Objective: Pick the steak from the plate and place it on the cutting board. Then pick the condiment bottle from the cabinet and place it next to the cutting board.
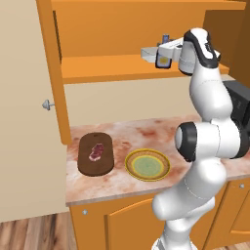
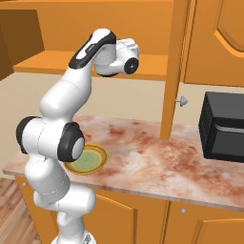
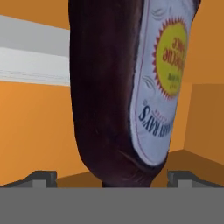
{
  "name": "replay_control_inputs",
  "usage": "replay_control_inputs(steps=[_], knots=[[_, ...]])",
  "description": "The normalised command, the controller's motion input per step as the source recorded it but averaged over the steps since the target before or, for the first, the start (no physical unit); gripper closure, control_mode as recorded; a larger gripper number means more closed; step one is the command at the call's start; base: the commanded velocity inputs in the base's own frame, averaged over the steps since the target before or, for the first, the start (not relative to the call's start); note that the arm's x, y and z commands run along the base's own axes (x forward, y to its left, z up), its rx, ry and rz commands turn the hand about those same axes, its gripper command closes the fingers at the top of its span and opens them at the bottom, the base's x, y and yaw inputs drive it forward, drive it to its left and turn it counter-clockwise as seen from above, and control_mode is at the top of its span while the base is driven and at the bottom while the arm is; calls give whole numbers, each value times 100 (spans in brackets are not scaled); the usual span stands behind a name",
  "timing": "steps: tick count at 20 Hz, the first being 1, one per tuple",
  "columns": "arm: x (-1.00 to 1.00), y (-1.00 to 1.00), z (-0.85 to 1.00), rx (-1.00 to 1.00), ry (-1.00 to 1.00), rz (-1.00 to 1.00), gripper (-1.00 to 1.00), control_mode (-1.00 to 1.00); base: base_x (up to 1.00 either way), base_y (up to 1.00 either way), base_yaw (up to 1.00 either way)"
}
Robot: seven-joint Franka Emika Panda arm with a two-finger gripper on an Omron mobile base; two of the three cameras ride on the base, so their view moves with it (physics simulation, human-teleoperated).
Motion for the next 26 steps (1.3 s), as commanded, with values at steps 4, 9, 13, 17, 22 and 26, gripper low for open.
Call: replay_control_inputs(steps=[4, 9, 13, 17, 22, 26], knots=[[14, 0, 0, 0, 0, 0, -100, -100, 0, 0, 0], [11, 0, 0, 0, 0, 0, -100, -100, 0, 0, 0], [5, 0, 0, 0, 0, 0, -100, -100, 0, 0, 0], [0, 0, 0, 0, 0, 3, 100, -100, 0, 0, 0], [-2, -7, 0, 0, 0, 4, 100, -100, 0, 0, 0], [-14, -8, 0, 0, 0, 5, 100, -100, 0, 0, 0]])
